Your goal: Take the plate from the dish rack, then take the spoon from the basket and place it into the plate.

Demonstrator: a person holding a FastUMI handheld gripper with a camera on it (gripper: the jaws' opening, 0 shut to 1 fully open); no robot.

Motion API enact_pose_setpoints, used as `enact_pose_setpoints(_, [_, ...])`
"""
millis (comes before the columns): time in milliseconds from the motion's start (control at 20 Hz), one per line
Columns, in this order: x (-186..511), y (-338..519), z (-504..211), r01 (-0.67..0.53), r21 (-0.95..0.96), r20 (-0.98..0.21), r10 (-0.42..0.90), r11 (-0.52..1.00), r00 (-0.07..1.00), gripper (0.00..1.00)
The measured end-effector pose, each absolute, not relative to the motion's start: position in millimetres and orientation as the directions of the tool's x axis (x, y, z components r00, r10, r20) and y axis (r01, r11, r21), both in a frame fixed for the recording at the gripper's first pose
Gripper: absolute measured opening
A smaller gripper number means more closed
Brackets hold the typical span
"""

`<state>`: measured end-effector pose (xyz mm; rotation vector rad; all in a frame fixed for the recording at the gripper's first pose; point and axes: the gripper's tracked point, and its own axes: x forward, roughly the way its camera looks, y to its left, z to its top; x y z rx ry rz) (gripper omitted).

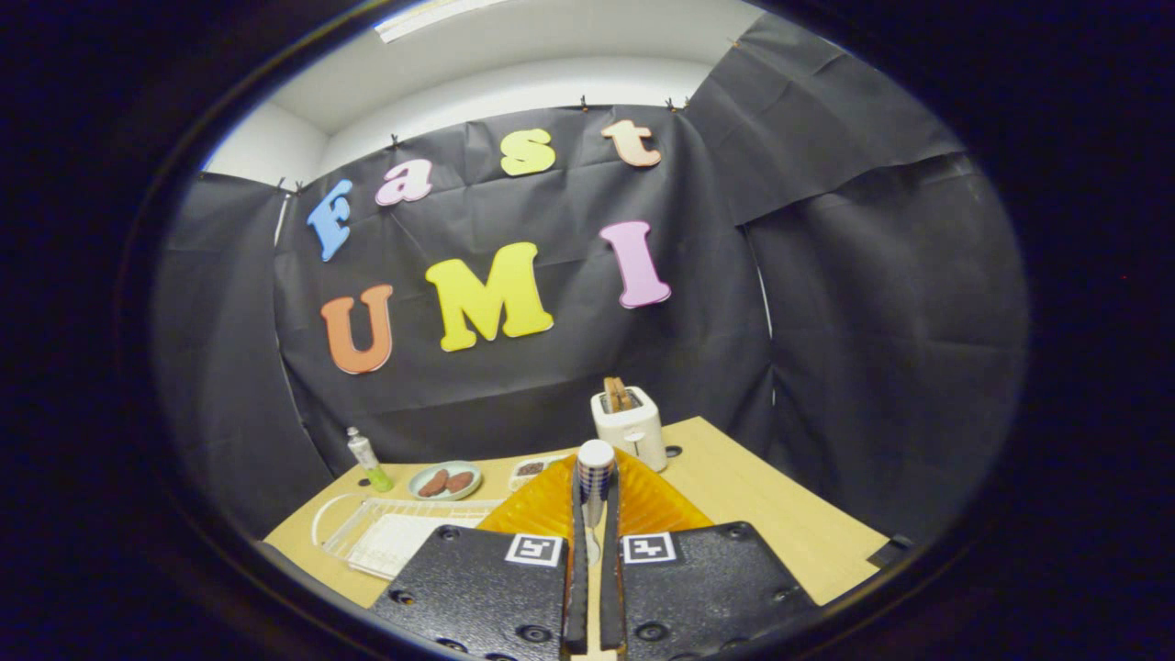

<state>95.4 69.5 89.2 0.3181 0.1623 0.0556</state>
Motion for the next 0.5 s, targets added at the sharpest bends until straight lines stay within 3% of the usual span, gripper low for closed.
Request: enact_pose_setpoints(500, [51.4,187.0,30.6,-0.142,0.275,-0.224,0.207,0.951,0.952,0.11])
